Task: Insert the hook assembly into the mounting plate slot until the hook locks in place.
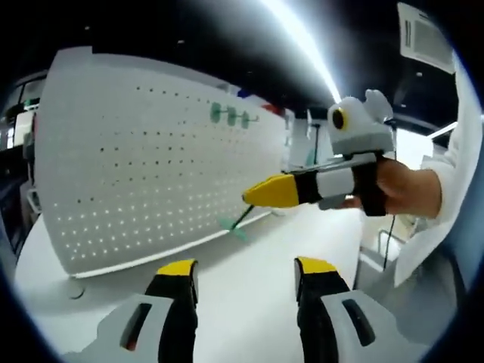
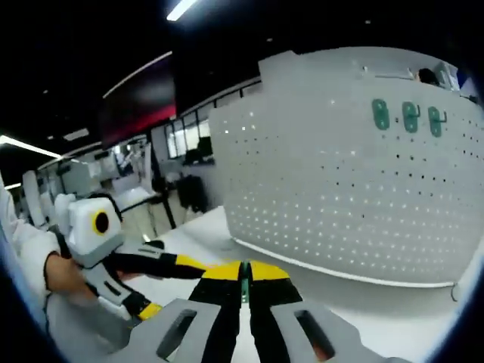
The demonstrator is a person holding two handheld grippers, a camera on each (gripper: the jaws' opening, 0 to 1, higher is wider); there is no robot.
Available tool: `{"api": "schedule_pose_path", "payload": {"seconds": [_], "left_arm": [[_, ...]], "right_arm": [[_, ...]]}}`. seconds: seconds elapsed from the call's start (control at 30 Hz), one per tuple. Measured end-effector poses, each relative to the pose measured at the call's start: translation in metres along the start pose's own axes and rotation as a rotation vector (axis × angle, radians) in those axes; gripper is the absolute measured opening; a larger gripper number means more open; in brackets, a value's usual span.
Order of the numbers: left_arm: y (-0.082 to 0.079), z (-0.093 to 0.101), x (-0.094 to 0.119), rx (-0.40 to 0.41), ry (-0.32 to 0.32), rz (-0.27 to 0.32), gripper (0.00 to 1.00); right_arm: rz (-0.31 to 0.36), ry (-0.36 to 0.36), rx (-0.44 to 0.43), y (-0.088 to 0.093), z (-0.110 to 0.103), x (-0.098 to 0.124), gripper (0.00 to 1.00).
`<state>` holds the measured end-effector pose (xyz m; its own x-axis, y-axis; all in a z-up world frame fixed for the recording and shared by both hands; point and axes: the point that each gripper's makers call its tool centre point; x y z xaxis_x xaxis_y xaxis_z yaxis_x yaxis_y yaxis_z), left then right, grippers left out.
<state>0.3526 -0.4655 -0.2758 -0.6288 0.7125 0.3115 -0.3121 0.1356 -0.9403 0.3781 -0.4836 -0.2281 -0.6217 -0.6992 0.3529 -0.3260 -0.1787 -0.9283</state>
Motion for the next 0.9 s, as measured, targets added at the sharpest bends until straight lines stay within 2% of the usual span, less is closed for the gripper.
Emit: {"api": "schedule_pose_path", "payload": {"seconds": [0.27,0.47,0.6,0.9], "left_arm": [[-0.008,-0.010,0.008,0.126,0.000,0.059,0.24],[-0.007,-0.010,0.008,0.146,0.008,0.055,0.16],[-0.007,-0.003,0.009,0.143,0.039,0.055,0.05],[-0.007,-0.009,0.012,0.129,0.001,0.050,0.03]], "right_arm": [[0.018,-0.046,0.028,0.000,-0.025,-0.004,0.00],[0.023,-0.054,0.057,0.001,-0.028,-0.003,0.00],[0.012,-0.057,0.074,0.007,-0.032,-0.001,0.00],[-0.007,-0.040,0.159,0.011,-0.036,0.000,0.00]]}}
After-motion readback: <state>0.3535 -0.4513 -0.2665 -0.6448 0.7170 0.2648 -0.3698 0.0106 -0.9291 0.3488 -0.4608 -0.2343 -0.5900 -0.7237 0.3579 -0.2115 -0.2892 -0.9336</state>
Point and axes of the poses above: the point that each gripper's makers call its tool centre point, and the gripper's own axes: x roughly backward along the fingers, z roughly to its right, y roughly out of its underside, and after that the axes turned 6 degrees about -z, right-handed
